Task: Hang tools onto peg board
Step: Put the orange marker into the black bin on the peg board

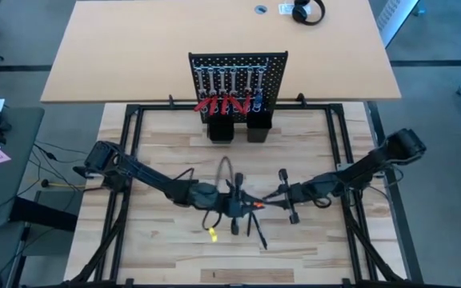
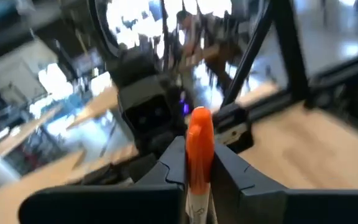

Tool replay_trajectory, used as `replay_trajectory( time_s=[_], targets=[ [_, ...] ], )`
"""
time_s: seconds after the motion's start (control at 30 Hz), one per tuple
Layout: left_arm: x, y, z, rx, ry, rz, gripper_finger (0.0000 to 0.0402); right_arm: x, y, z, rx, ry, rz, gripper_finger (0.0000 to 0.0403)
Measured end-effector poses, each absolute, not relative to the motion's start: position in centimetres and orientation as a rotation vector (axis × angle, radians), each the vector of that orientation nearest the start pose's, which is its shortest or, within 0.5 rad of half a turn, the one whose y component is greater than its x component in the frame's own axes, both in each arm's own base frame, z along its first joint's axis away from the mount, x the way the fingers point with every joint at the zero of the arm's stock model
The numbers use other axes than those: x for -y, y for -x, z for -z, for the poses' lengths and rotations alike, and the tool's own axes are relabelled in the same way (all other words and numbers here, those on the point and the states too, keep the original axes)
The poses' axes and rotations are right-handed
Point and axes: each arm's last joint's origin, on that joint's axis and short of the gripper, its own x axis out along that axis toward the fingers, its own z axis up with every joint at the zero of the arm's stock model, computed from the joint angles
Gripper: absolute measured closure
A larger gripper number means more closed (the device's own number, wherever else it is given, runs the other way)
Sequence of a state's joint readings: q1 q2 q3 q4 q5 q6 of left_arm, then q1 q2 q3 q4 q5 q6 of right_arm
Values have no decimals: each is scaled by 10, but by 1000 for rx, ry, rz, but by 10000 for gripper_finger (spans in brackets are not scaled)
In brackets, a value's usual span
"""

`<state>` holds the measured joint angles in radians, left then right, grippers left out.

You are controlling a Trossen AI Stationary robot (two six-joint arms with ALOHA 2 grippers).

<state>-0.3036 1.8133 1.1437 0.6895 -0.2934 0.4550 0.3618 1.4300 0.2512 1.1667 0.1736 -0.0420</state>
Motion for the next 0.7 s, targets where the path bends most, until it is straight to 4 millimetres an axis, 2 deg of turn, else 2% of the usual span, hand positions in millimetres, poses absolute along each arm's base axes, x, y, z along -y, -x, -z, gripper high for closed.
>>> replay_trajectory(
  time_s=[0.13, 0.23, 0.37, 0.47, 0.7],
  targets=[
    [99, -407, -271, -152, -528, -40, 378, -68, -211, -154, -150, 38, 34, 326],
    [83, -415, -287, -192, -570, -108, 378, -62, -202, -150, -253, 43, 227, 324],
    [55, -422, -289, -235, -597, -179, 378, -57, -190, -155, -265, 11, 414, 323],
    [27, -426, -297, -222, -600, -245, 378, -58, -187, -156, -255, -4, 468, 322],
    [-61, -424, -307, -158, -474, -415, 375, -59, -187, -154, -256, 1, 475, 322]
  ],
)
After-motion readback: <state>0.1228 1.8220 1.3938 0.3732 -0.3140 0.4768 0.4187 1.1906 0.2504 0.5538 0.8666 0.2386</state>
